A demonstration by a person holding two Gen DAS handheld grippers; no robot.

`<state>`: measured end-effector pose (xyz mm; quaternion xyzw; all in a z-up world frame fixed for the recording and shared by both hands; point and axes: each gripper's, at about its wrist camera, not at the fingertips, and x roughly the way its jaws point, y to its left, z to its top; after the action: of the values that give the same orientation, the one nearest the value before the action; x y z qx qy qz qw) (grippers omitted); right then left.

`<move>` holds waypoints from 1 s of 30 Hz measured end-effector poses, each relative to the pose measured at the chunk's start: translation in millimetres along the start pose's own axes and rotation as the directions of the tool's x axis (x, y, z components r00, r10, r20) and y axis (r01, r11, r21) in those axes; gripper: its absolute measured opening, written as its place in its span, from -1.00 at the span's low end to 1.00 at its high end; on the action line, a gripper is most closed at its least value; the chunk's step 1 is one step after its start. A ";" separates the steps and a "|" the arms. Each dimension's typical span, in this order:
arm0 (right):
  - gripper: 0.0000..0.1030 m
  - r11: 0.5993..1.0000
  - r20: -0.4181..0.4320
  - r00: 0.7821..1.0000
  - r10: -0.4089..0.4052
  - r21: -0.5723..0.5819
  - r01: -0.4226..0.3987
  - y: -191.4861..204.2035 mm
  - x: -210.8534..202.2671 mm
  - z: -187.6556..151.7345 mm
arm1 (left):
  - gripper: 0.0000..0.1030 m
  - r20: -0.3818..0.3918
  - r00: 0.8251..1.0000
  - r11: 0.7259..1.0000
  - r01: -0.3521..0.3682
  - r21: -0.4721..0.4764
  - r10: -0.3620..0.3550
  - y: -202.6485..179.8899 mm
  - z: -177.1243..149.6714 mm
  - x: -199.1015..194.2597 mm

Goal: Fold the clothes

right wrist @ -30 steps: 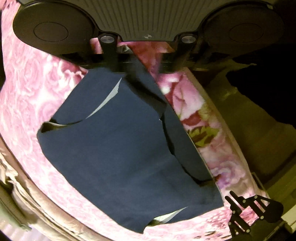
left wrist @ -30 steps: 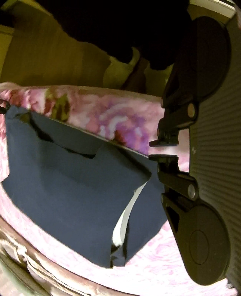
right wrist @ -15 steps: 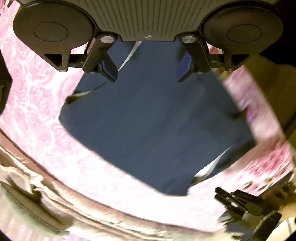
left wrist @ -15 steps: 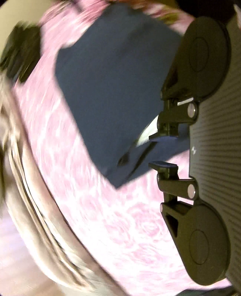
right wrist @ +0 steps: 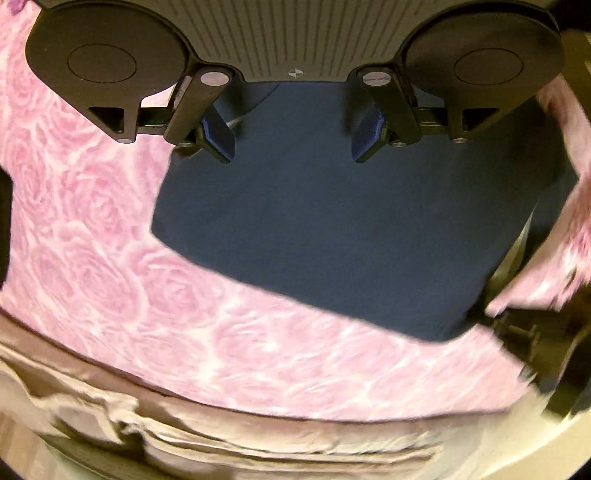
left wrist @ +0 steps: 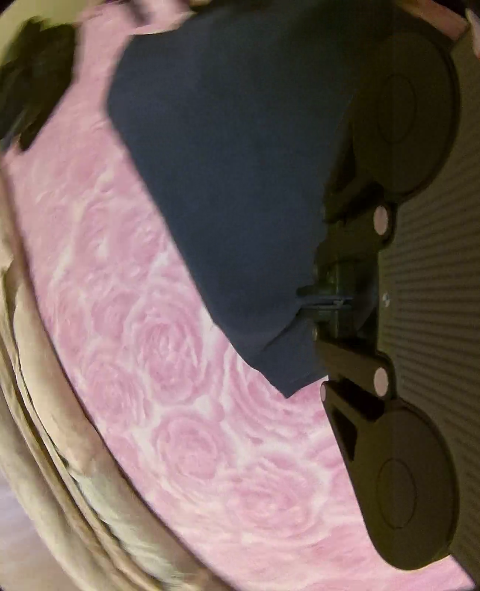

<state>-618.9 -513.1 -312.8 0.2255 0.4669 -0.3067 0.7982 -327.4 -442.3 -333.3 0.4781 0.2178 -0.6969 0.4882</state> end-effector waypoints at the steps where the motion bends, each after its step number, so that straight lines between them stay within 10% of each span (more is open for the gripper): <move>1: 0.42 1.000 0.013 1.000 0.005 0.023 -0.005 -7.0 2.2 5.5 | -1.00 -0.005 1.000 0.999 -0.009 0.049 0.010 -5.5 -1.2 -0.9; 7: 0.42 0.983 0.112 0.993 0.048 0.172 -0.067 -35.0 36.9 48.5 | -1.00 -0.076 0.996 0.978 -0.032 0.208 0.049 -20.9 -18.6 12.1; 13: 0.42 0.982 -0.028 0.998 0.054 0.181 -0.048 -53.7 63.9 29.1 | -0.86 -0.134 0.991 0.987 0.003 0.158 0.018 -12.7 -13.6 4.0; 22: 0.42 0.987 0.037 0.999 0.039 0.155 -0.045 -33.6 17.6 34.0 | -0.79 -0.008 0.999 0.997 0.053 -0.059 -0.053 14.4 6.3 -37.7; 30: 0.42 0.977 0.071 0.990 0.119 0.167 -0.130 0.7 17.7 39.8 | -0.50 -0.136 0.962 0.917 0.176 -0.359 -0.238 0.2 -17.4 -13.2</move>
<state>-587.6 -543.3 -310.0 0.3129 0.3994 -0.3018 0.8072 -318.4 -422.9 -329.5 0.4198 0.4281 -0.6506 0.4660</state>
